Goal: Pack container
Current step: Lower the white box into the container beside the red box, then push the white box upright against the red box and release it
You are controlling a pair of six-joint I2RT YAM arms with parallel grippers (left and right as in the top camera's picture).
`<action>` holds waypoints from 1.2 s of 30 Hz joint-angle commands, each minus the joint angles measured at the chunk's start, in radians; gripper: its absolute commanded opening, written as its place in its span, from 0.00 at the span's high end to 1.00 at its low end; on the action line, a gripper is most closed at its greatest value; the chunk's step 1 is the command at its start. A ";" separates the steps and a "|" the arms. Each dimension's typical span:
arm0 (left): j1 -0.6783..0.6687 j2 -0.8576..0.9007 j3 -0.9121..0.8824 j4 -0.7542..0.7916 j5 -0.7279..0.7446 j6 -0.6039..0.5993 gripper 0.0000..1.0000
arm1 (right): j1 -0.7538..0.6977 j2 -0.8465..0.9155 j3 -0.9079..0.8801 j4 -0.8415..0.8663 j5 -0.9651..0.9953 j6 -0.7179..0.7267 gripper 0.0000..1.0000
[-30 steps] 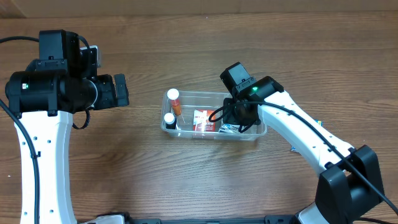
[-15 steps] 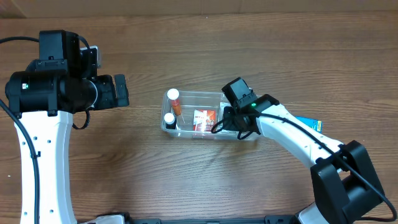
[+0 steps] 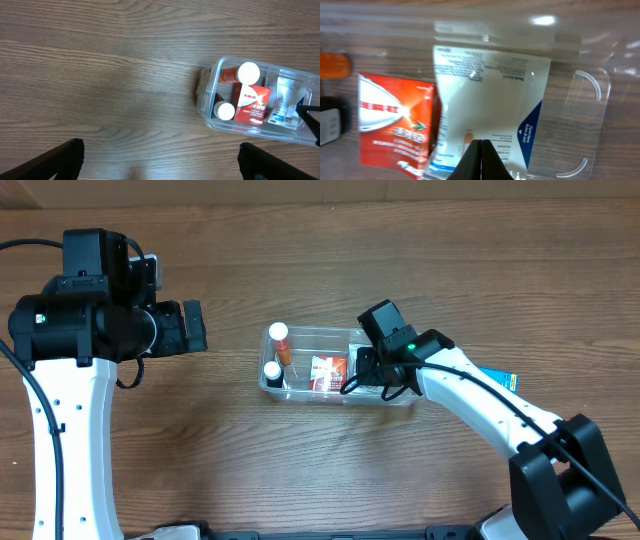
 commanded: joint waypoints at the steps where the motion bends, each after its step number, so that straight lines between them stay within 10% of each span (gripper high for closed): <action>1: 0.010 -0.004 -0.002 -0.002 -0.011 0.020 0.00 | 0.004 -0.038 0.031 -0.003 -0.019 -0.049 0.96; 36: 0.010 -0.004 -0.002 -0.003 -0.015 0.021 0.00 | 0.053 0.161 -0.011 0.106 -0.030 -0.074 0.96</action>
